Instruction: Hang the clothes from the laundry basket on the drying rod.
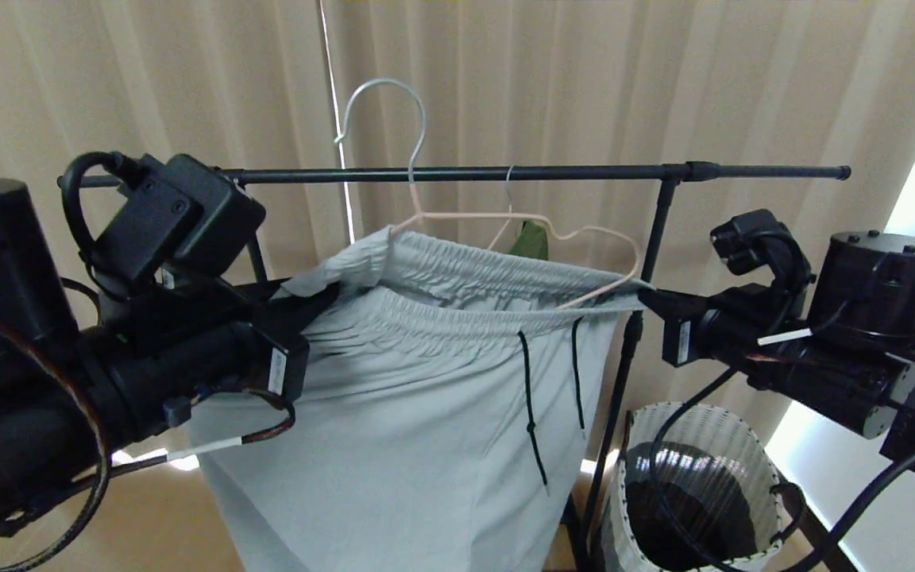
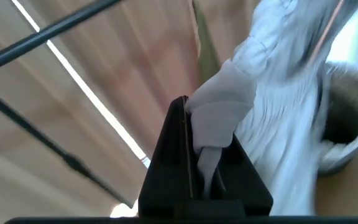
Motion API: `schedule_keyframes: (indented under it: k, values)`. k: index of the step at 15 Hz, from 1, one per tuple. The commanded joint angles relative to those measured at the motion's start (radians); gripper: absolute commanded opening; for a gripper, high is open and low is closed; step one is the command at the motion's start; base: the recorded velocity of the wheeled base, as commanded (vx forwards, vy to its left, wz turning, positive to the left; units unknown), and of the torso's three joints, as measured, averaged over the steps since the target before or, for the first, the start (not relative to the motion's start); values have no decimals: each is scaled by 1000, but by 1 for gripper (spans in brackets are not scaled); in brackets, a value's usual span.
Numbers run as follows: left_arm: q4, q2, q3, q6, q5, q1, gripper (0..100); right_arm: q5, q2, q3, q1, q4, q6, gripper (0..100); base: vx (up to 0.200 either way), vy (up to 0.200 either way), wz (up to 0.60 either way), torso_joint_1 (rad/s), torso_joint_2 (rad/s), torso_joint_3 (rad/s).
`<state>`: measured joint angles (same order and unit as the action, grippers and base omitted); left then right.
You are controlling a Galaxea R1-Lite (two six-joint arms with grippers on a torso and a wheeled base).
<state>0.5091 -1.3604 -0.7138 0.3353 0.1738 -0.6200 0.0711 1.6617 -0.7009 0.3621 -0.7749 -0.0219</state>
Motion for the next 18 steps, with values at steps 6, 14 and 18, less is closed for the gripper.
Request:
schedule_keyframes:
  k: [6, 14, 18]
  values:
    - [0, -80, 116, 45, 142, 34, 0, -5, -23, -80, 35, 43, -1, 0, 0, 0, 0, 0, 0, 0]
    - [6, -98, 14, -41, 202, 31, 0, -4, -122, 118, 241, 37, 0, 0, 0, 0, 0, 0, 0, 0]
    - [8, -91, 13, -70, 194, 26, 0, -4, -115, 124, 262, 37, -1, 100, 0, 0, 0, 0, 0, 0]
